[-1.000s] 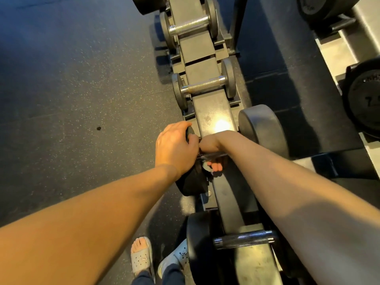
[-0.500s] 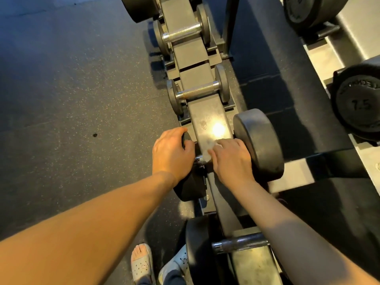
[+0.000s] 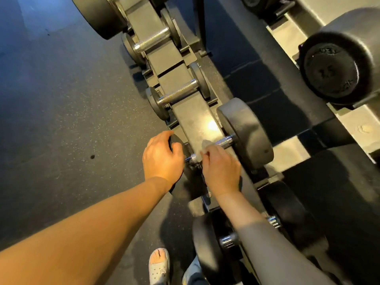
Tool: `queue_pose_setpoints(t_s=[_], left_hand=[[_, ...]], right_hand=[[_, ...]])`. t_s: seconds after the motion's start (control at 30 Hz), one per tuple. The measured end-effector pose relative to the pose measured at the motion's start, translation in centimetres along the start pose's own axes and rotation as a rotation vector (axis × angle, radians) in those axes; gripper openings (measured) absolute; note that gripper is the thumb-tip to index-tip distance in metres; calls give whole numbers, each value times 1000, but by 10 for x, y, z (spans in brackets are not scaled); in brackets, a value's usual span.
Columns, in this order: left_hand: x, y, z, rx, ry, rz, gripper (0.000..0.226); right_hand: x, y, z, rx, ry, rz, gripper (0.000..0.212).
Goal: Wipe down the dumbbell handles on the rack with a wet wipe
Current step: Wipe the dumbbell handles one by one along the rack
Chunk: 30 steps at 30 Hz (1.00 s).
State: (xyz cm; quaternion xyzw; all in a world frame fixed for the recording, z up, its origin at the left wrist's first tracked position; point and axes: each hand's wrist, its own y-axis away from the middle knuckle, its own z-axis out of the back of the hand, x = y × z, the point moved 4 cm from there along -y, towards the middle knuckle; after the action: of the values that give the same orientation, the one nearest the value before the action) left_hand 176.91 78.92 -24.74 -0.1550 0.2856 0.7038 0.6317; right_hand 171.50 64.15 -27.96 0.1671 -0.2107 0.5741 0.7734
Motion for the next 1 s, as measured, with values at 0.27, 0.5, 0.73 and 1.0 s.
queue_pose_setpoints(t_s=[0.27,0.5,0.73,1.0], left_hand=[[4,-3,-3,12,-16,-8,35],[3,-9,-4,69,-69,-61,46],[5,-13,-5,114,-142,-134,43],[5,-15,-5,175,-178,-177,35]], right_hand=[[19,11,-21,3,-259,-442,17],[6,-4,-16,-564,-626,-803,14],[26,6,-26,-277,-449,-722,18],[15,-10,-16,-768,-758,-1063,17]])
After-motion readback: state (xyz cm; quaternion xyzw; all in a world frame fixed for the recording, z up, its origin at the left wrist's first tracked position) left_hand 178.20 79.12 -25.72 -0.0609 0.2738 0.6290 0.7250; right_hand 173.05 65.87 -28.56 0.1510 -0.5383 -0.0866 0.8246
